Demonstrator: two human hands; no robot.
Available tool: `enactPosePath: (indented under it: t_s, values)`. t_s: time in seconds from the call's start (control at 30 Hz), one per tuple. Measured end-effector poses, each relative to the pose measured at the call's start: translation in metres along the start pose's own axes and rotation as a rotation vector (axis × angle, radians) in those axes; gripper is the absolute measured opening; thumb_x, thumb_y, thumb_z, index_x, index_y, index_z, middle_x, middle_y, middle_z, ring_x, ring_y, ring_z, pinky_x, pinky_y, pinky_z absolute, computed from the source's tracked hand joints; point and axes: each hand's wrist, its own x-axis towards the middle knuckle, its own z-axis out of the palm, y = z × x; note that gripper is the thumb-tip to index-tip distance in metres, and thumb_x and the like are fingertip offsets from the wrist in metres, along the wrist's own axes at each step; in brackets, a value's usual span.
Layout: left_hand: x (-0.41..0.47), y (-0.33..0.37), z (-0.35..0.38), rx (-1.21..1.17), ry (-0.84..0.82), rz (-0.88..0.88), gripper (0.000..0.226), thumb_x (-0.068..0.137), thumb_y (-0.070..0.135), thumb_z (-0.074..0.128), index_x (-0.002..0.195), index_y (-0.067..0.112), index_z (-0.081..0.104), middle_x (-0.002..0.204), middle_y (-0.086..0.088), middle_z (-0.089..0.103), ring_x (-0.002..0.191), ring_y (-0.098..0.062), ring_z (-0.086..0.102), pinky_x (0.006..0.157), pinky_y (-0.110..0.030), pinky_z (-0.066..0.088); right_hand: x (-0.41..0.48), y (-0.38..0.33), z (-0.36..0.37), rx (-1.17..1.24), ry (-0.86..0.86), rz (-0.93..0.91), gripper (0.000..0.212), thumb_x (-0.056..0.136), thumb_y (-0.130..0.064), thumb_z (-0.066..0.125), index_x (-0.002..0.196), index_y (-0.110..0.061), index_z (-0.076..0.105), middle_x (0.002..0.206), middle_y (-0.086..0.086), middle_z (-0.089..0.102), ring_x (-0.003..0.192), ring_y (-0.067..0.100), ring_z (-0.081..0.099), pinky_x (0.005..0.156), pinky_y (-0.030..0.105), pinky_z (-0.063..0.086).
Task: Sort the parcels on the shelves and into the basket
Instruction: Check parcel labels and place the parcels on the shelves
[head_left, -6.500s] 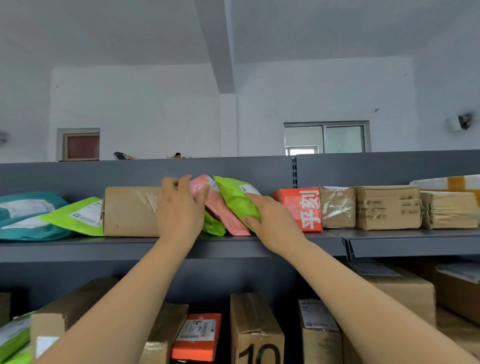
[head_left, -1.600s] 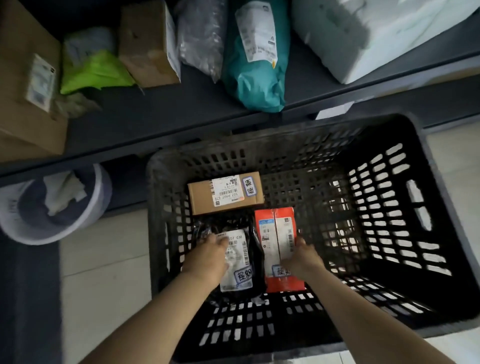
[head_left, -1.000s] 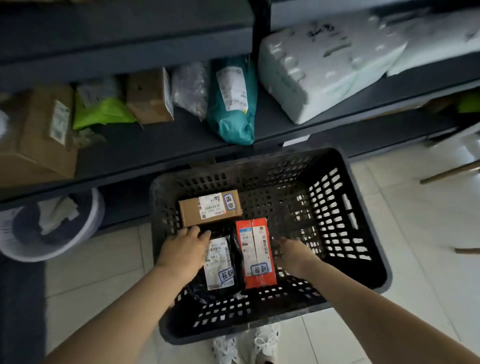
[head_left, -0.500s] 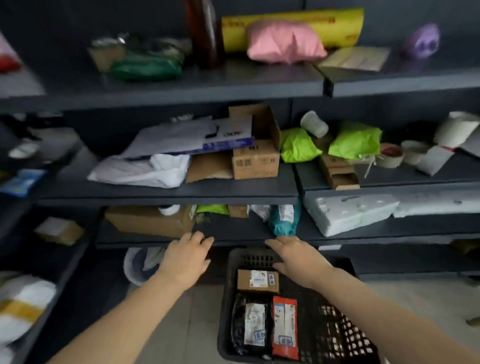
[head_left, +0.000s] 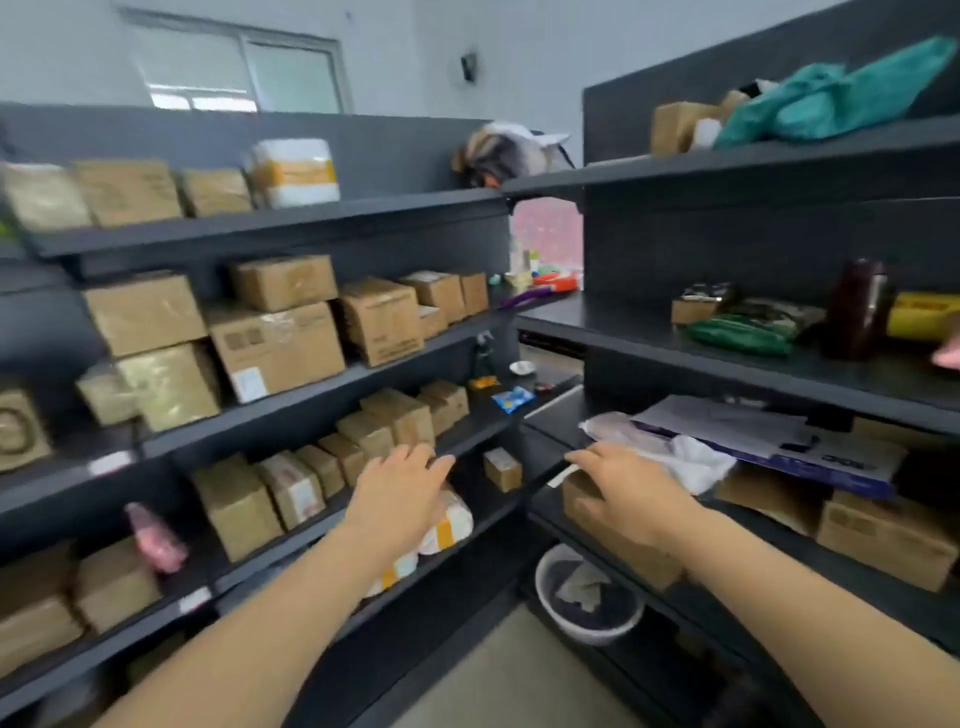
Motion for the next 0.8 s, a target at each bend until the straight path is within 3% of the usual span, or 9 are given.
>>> enactPosePath:
  t_s: [0.27,0.4,0.8]
  values:
    - [-0.096,-0.152,-0.073,0.055,0.112,-0.384,0.054,0.094,0.045,0.046,0.142,0.025,0.032,0.136,-0.001,0.043,0.123,-0.022,0.042,0.092,-0.036,0.043,0.08,-0.173,-0.082,-0.004,0.101,-0.314,0.06,0.094,-0.04,0.052,0.147,-0.024,0.027,0.142,0.003,0.04,0.128,0.023,0.04,0.099,0.037,0.043]
    - [-0.131,-0.213,-0.091,0.145,0.176,-0.513,0.05,0.093,0.045,0.047,0.137,0.023,0.039,0.134,-0.001,0.045,0.12,-0.022,0.044,0.09,-0.037,0.044,0.109,-0.25,-0.107,0.014,0.176,-0.406,0.053,0.093,-0.042,0.053,0.139,-0.021,0.038,0.133,0.002,0.047,0.119,0.022,0.047,0.096,0.037,0.046]
    - [-0.165,-0.418,-0.085,0.254,0.287,-0.61,0.056,0.095,0.047,0.044,0.144,0.026,0.029,0.137,0.002,0.042,0.123,-0.021,0.041,0.094,-0.035,0.041,0.224,-0.427,-0.11,0.092,0.305,-0.523,0.059,0.093,-0.043,0.051,0.145,-0.026,0.03,0.137,-0.002,0.044,0.122,0.018,0.045,0.096,0.032,0.045]
